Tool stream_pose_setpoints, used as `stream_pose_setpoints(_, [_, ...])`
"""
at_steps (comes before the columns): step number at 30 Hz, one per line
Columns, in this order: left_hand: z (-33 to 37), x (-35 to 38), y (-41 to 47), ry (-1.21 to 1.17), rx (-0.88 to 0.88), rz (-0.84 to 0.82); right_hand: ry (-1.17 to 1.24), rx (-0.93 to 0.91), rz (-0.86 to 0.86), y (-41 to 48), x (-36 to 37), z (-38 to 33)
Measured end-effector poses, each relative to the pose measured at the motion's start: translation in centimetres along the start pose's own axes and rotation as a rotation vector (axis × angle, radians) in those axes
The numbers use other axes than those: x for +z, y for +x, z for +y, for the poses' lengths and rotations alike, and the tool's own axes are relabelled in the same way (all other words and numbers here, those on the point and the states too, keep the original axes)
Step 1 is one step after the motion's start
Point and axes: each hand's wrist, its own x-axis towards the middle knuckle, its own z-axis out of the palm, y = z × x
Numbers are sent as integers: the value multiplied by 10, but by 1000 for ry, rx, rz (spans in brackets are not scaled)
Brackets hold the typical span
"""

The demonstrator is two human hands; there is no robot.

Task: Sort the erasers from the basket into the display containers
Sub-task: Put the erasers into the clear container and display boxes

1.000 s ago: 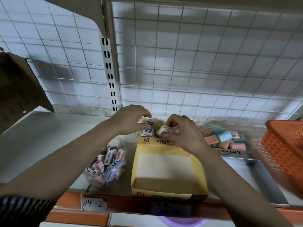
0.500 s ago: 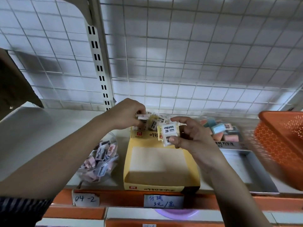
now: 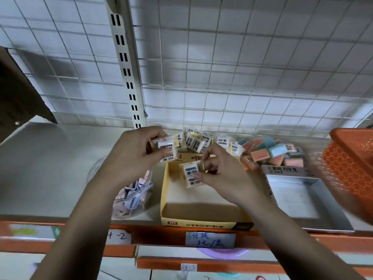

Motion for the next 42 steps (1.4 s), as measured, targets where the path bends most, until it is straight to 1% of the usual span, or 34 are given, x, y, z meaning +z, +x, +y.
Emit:
stream_pose_setpoints(4, [-6, -7, -4, -51, -46, 59, -220, -48, -132, 11, 20, -5])
stream_pose_setpoints(7, [-8, -9, -5, -69, -58, 69, -244, -56, -192, 13, 30, -3])
stream_pose_setpoints(14, [-13, -12, -7, -120, -66, 57, -276, -28, -178, 13, 34, -1])
stream_pose_setpoints(18, [-11, -13, -7, -160, -61, 50, -493, -143, -128, 9, 37, -2])
stream_pose_setpoints(24, [-8, -13, -9, -262, -92, 42, -625, -239, -133, 8, 39, -2])
stream_pose_setpoints(27, [-3, -12, -9, -347, -108, 16, -611, -232, -176, 10, 35, -2])
stream_pose_setpoints(30, [11, -6, -7, -370, -82, 4, -500, -221, -249, 9, 23, 0])
stream_pose_setpoints(32, [21, 1, -5, -305, -55, 5, -405, -214, -180, 3, 11, 4])
stream_pose_setpoints(35, [35, 15, -4, -208, -41, -22, -355, -239, 85, -14, -11, 18])
stream_pose_setpoints(38, [47, 34, -3, -183, -41, -101, -399, -313, 348, -32, -30, 38])
stream_pose_setpoints(40, [52, 49, -1, -168, -38, -175, -415, -305, 423, -42, -36, 51])
stream_pose_setpoints(42, [55, 65, 3, -115, -37, -248, -405, -276, 440, -50, -37, 61])
